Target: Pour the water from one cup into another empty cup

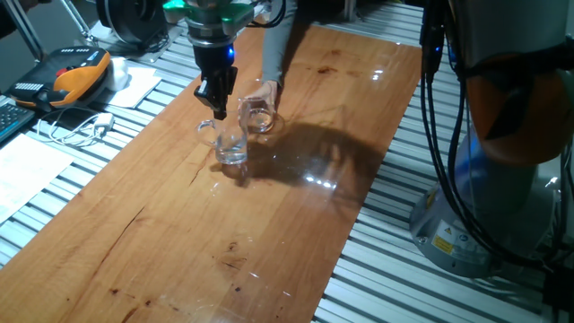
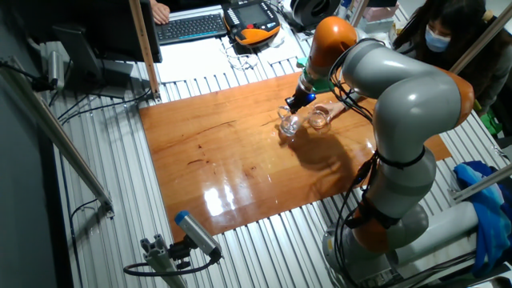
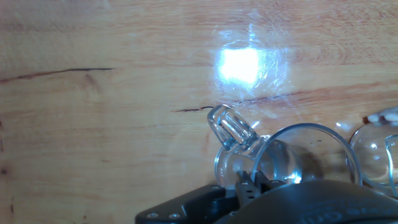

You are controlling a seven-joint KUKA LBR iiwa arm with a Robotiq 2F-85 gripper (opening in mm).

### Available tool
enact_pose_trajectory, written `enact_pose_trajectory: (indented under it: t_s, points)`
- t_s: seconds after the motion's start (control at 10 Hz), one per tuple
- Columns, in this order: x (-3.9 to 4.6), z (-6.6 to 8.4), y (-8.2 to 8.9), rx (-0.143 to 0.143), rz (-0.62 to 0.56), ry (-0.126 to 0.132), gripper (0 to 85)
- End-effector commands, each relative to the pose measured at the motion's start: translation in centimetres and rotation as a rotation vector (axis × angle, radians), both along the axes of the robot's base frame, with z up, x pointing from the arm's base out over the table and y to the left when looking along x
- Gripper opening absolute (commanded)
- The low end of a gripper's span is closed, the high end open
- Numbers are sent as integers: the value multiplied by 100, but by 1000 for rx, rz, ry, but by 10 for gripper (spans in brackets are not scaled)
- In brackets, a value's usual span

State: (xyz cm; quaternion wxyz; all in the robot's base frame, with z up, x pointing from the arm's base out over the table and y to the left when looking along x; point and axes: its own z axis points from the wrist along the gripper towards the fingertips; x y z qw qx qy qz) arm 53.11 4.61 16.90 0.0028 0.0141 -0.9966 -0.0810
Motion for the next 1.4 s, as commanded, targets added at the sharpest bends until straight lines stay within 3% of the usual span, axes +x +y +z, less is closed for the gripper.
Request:
enact_pose_trajectory:
  t_s: [0.0, 0.2, 0.6, 0.8, 1.0, 1.2, 1.3]
  points:
    - [1, 0, -2, 2, -11, 2, 0]
    - [1, 0, -2, 22, -1, 23, 0]
    - [-14, 35, -101, 33, -6, 7, 0]
    - [25, -21, 16, 6, -9, 26, 0]
    - [25, -21, 16, 6, 5, 52, 0]
    - [25, -21, 16, -48, -2, 60, 0]
    - [25, -21, 16, -49, -8, 57, 0]
